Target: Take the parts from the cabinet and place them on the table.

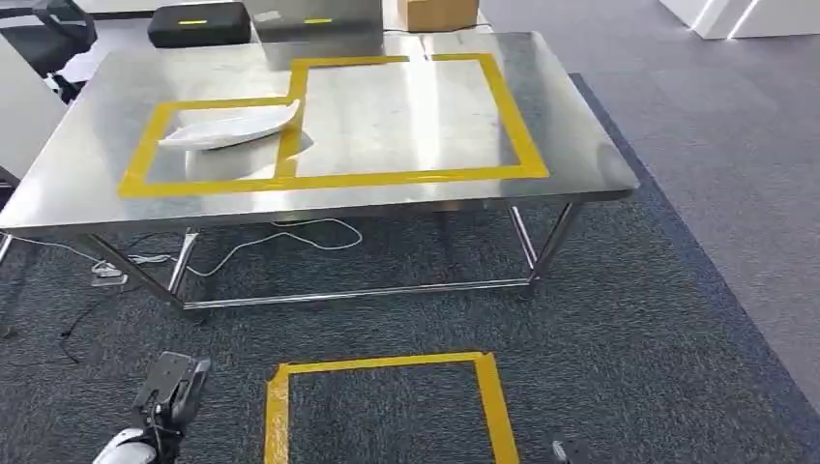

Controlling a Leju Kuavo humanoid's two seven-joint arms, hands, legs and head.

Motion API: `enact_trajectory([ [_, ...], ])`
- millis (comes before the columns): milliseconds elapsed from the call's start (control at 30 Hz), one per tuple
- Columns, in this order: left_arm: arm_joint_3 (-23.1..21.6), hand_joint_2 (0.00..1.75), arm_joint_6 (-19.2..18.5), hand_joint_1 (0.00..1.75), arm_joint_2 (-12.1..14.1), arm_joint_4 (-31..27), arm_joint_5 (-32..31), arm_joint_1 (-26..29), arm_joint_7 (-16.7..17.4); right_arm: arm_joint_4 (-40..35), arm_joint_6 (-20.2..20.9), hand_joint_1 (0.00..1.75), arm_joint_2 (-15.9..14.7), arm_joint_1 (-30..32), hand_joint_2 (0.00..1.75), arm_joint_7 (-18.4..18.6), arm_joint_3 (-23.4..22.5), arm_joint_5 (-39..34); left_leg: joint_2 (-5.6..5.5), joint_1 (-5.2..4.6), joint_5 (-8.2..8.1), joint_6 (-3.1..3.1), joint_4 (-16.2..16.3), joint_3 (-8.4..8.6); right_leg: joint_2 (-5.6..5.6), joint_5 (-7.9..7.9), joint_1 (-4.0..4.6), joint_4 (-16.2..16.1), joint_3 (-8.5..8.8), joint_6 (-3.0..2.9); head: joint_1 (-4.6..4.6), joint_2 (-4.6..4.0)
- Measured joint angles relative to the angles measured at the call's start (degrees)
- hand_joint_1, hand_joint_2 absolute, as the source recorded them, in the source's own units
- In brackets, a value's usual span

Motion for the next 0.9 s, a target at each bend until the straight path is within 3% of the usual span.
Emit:
enact_trajectory([
  [67, 0.70, 1.75, -0.24, 0.00, -0.83, 3.87, 1.20, 0.71, -1.16, -0.11, -0.02, 0.00, -0.11, 0.07, 1.75, 0.02, -0.59, -0.46, 0.02, 0.57, -5.75, -0.70, 8.07, -2.72, -0.25, 0.56, 0.05, 0.14, -0.84, -0.31, -0.22, 0.00],
  [100, 1.10, 1.75, -0.33, 0.00, -1.14, 5.13, 1.39, 1.11, -1.40, -0.13, 0.02, 0.00, -0.13, 0.09, 1.75, 0.02, -0.85, -0.57, 0.02, 0.78, -7.87, -0.94, 12.69, -4.18, -0.32, 0.83, 0.07, 0.25, -1.32, -0.29, -0.22, 0.00],
  [133, 1.51, 1.75, -0.35, 0.00, -1.46, 6.45, 1.55, 1.38, -1.53, -0.13, 0.00, 0.00, -0.13, 0.12, 1.75, 0.02, -1.05, -0.63, 0.02, 0.97, -8.78, -1.22, 16.12, -5.02, -0.38, 1.11, 0.07, 0.44, -1.84, -0.21, -0.26, 0.00],
  [167, 1.69, 1.75, -0.37, 0.00, -1.51, 7.45, 1.55, 1.48, -1.53, -0.15, 0.02, 0.00, -0.15, 0.17, 1.75, 0.04, -1.20, -0.76, 0.02, 1.16, -8.07, -1.42, 16.07, -4.38, -0.52, 1.31, 0.02, 0.62, -2.28, -0.03, -0.26, 0.00],
  [200, 1.88, 1.75, -0.55, 0.00, -1.59, 8.40, 1.63, 1.59, -1.40, -0.22, 0.04, 0.00, -0.15, 0.17, 1.75, 0.04, -1.27, -0.95, 0.04, 1.33, -6.37, -1.54, 13.37, -2.38, -0.80, 1.45, -0.04, 0.81, -2.68, 0.09, -0.28, 0.00],
  [267, 2.26, 1.75, -0.76, 0.00, -1.68, 10.03, 1.88, 2.18, -0.21, -1.16, 0.11, 0.00, -0.15, 0.13, 1.75, 0.22, -0.32, -2.36, 0.11, 1.64, -2.46, -1.61, 3.12, 4.06, -0.87, 1.57, -0.17, 1.32, -3.08, 0.28, -0.26, 0.00],
  [300, 2.58, 0.00, -0.83, 0.00, -1.77, 10.74, 1.96, 2.75, 0.25, -1.69, 0.22, 0.00, -0.17, 0.07, 0.00, 0.33, 0.49, -3.46, 0.18, 1.73, -2.80, -1.50, -1.39, 6.55, -0.84, 1.56, -0.14, 1.61, -3.31, 0.59, -0.31, 0.00],
  [333, 2.76, 0.00, -0.90, 0.00, -1.88, 11.36, 2.07, 3.25, 0.68, -2.27, 0.22, 0.00, -0.35, 0.01, 0.00, 0.56, 1.44, -4.89, -0.06, 1.29, -2.69, -0.90, -1.99, 7.04, -0.78, 1.68, 0.07, 1.85, -3.66, 1.04, -0.22, 0.00],
  [433, 2.93, 0.00, -1.03, 0.00, -2.07, 12.47, 2.57, 4.96, 1.69, -3.43, 0.22, 0.00, -0.83, 0.35, 0.00, 1.29, 4.57, -9.07, -0.06, 1.06, -2.48, 0.15, -1.84, 6.34, -0.85, 2.34, -0.04, 1.67, -3.77, 2.10, -0.13, 0.00],
  [467, 2.95, 0.00, -1.16, 0.00, -2.16, 12.58, 2.60, 5.35, 1.99, -3.72, 0.22, 0.00, -1.01, 0.60, 0.00, 1.51, 5.69, -10.47, 0.01, 1.39, -2.00, 0.90, -2.41, 6.30, -0.79, 2.00, -0.09, 1.80, -4.03, 2.42, -0.28, 0.00],
  [500, 2.95, 0.00, -1.18, 0.00, -2.38, 12.62, 2.73, 5.52, 2.28, -3.98, 0.22, 0.00, -1.33, 0.95, 0.00, 1.77, 6.87, -11.96, 0.12, 1.44, -1.75, 1.29, -2.48, 6.15, -0.59, 0.69, -0.19, 2.77, -4.83, 2.69, -0.11, 0.00],
  [533, 3.00, 0.00, -1.27, 0.00, -2.40, 12.65, 2.75, 5.56, 2.60, -4.11, 0.22, 0.00, -1.40, 1.36, 0.00, 1.96, 8.24, -13.48, 0.11, 1.44, -1.49, 1.74, -2.47, 5.78, -0.49, -1.71, -0.17, 5.97, -6.16, 2.80, 0.00, 0.00],
  [600, 3.06, 0.00, -1.38, 0.00, -2.49, 12.62, 3.12, 5.63, 3.19, -4.15, 0.18, 0.00, -1.59, 2.53, 0.00, 2.58, 10.96, -16.53, 0.17, 1.24, -1.04, 2.22, -2.43, 4.96, -0.42, -6.66, -0.18, 16.21, -10.46, 3.07, 0.07, 0.00],
  [633, 3.06, 0.00, -1.59, 0.00, -2.49, 12.60, 3.29, 5.63, 3.56, -4.13, 0.20, 0.00, -1.64, 3.41, 0.00, 2.86, 12.43, -18.06, 0.17, 1.13, -0.80, 2.25, -2.36, 4.56, -0.41, -8.01, -0.17, 20.11, -11.94, 3.11, 0.15, 0.00],
  [667, 3.06, 0.00, -1.68, 0.00, -2.55, 12.45, 3.51, 5.64, 3.85, -4.09, 0.17, 0.00, -1.68, 4.27, 0.00, 3.10, 13.68, -19.46, 0.15, 1.06, -0.60, 2.25, -2.29, 4.30, -0.41, -7.71, -0.17, 20.67, -11.90, 3.09, 0.09, 0.00],
  [700, 3.06, 0.00, -1.70, 0.00, -2.58, 12.12, 3.58, 5.63, 4.09, -4.02, 0.15, 0.00, -1.75, 5.11, 0.00, 3.34, 14.88, -20.77, 0.11, 1.04, -0.47, 2.21, -2.24, 4.13, -0.41, -6.29, -0.16, 18.64, -10.48, 2.98, 0.13, 0.00],
  [767, 3.09, 0.00, -1.79, 0.00, -2.60, 11.20, 3.71, 5.52, 4.60, -3.82, 0.04, 0.00, -1.99, 6.58, 0.00, 3.80, 17.30, -23.35, -0.02, 1.04, -0.27, 1.97, -2.09, 4.02, -0.41, -1.79, -0.17, 8.22, -4.32, 2.62, 0.13, 0.00],
  [800, 3.09, 0.00, -1.84, 0.00, -2.60, 10.68, 3.76, 5.43, 4.88, -3.76, 0.02, 0.00, -2.14, 7.23, 0.00, 3.98, 18.77, -24.82, -0.01, 1.03, -0.22, 1.78, -1.94, 4.01, -0.37, -0.45, -0.17, 3.01, -1.20, 2.37, 0.13, 0.00],
  [833, 3.11, 0.00, -1.84, 0.00, -2.56, 10.26, 3.78, 5.41, 5.12, -3.72, 0.02, 0.00, -2.30, 7.62, 0.00, 4.22, 20.16, -26.23, 0.07, 0.51, -0.30, 1.34, -1.61, 3.73, -0.31, -1.23, 0.04, 0.92, -0.14, 2.39, 0.22, 0.00],
  [900, 3.17, 0.00, -1.92, 0.00, -2.56, 9.85, 4.15, 5.46, 5.86, -3.69, -0.02, 0.00, -2.54, 8.76, 0.00, 4.68, 23.11, -29.16, 0.09, 0.60, 0.32, 0.53, -1.63, 3.46, -0.18, -0.67, 0.07, 1.56, -0.49, 1.89, 0.09, 0.00],
])
